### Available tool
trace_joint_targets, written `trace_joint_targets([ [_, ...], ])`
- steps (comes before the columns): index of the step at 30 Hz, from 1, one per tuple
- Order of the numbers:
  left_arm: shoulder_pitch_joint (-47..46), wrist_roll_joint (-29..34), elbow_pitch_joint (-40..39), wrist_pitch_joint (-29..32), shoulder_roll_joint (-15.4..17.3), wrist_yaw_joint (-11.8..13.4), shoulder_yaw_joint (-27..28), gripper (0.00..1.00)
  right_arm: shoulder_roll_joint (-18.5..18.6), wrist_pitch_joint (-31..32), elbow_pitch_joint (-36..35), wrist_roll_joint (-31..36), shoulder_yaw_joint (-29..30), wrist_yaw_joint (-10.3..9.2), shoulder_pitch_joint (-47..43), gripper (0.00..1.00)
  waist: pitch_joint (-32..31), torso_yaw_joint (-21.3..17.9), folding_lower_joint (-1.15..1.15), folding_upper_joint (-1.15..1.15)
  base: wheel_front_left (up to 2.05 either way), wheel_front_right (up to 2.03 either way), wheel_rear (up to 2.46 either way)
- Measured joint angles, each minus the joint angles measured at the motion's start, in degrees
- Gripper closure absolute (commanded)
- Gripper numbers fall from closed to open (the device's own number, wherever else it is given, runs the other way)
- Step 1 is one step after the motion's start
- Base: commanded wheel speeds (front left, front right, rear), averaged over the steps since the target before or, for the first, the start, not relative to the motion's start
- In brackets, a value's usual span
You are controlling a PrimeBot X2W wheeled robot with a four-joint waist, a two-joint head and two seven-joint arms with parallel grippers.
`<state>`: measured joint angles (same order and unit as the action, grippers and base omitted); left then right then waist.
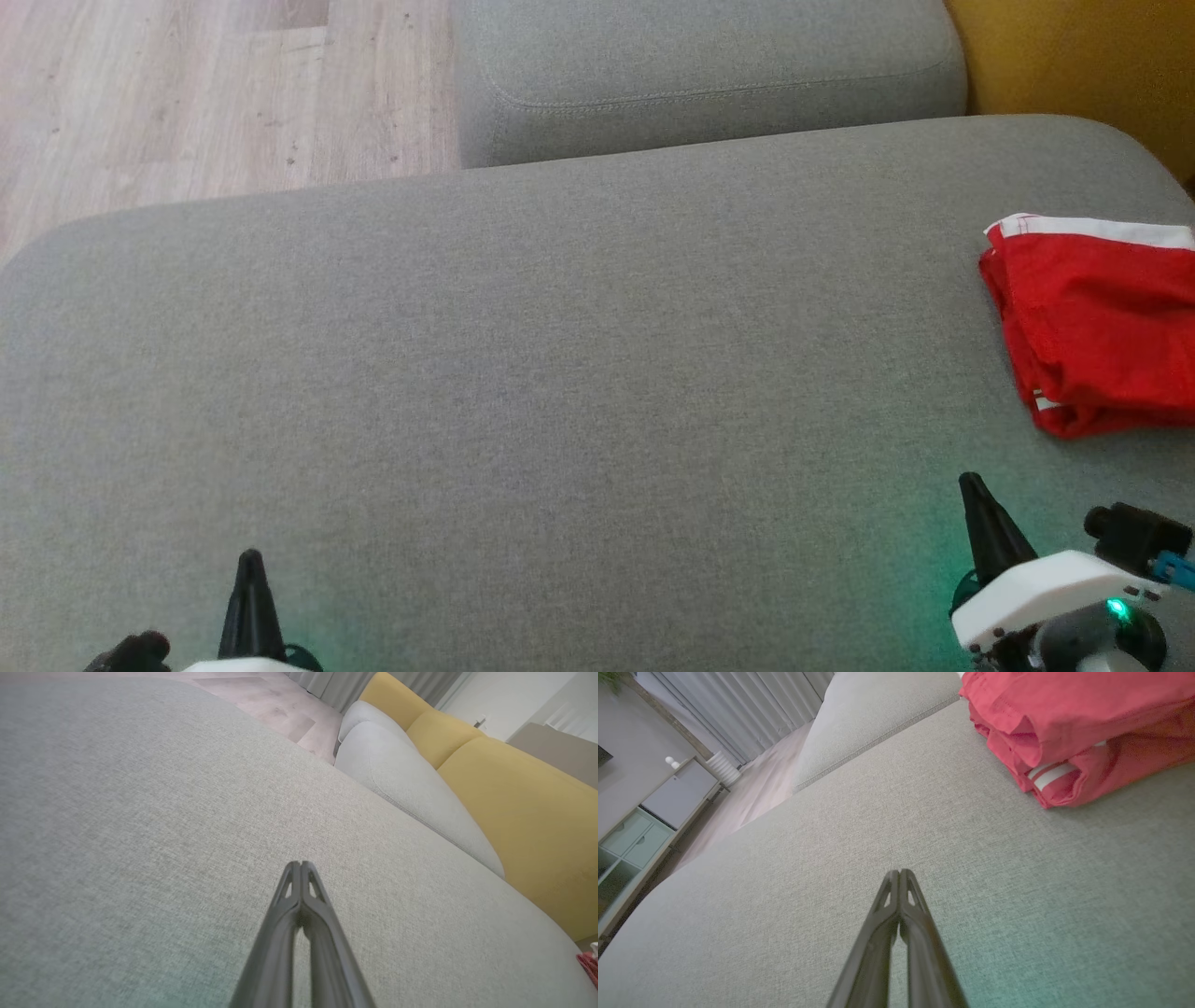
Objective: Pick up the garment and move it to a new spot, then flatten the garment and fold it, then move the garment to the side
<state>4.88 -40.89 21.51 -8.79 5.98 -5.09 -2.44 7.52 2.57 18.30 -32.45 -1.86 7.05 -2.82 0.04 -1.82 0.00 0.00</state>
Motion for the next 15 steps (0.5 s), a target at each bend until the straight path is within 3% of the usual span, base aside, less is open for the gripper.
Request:
trace_joint_targets([
  [15, -1.17, -7.57, -0.83, 2.25, -0.57, -0.04, 0.85, 1.0, -1.1, 0.34, -0.22, -8.91, 1.19, 0.0, 1.22, 1.0, 0.02, 0.27, 0.0, 0.0, 0.0, 0.0, 0.0],
])
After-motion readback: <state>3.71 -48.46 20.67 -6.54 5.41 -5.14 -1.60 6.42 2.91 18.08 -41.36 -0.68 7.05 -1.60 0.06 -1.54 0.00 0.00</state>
